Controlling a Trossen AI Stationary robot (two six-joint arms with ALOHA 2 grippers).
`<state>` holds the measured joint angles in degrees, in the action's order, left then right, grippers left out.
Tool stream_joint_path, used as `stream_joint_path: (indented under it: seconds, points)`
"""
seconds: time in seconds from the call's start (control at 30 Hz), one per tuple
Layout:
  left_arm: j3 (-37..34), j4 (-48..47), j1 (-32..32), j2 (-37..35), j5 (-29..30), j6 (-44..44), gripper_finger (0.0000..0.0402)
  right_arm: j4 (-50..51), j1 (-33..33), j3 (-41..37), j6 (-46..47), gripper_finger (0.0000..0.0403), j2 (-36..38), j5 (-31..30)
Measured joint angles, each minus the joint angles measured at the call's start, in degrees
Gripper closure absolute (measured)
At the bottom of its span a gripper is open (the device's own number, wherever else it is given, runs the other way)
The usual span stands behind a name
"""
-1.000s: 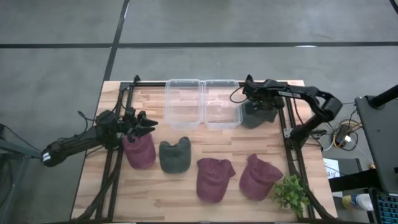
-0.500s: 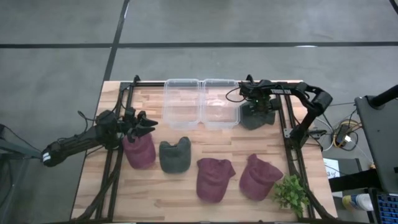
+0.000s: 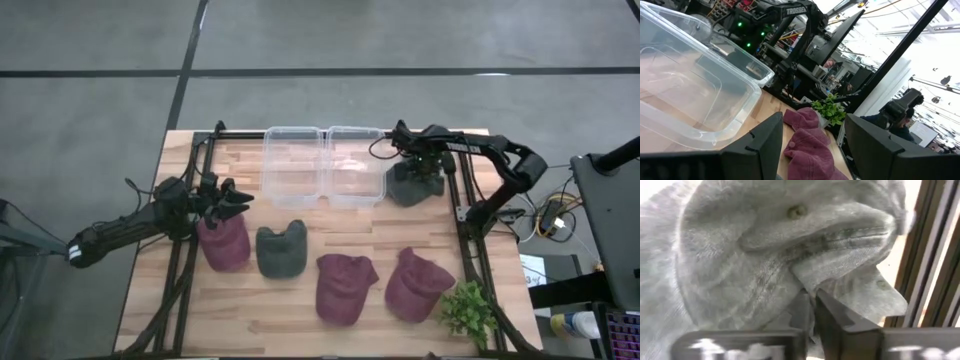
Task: Pick & Place hat
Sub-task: Put the top black cap into the right transparent bin
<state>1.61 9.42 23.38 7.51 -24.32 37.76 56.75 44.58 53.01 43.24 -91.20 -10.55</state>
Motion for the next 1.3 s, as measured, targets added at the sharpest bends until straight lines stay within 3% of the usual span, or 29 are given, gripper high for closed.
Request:
stream_joint_path:
  seconds: [0.17,0.43,0.8,1.1,1.3]
  points:
    - [0.0,0.0,0.0,0.0,0.0,0.0,0.0195,1.2,0.0,0.0,0.1,0.0393,5.4,-0.3]
    - [0.0,0.0,0.0,0.0,0.0,0.0,0.0195,11.4,0.0,1.7,1.5,0.0394,17.5,-6.1]
    - [0.0,0.0,0.0,0.0,0.0,0.0,0.0195,16.4,-0.1,9.2,1.7,0.0394,34.5,-5.8]
    - [0.0,0.0,0.0,0.0,0.0,0.0,0.0195,15.7,-0.1,22.2,-1.6,0.0394,39.5,-2.0]
    - [0.0,0.0,0.0,0.0,0.0,0.0,0.0195,9.8,-0.1,29.7,-4.9,0.0394,38.6,5.6]
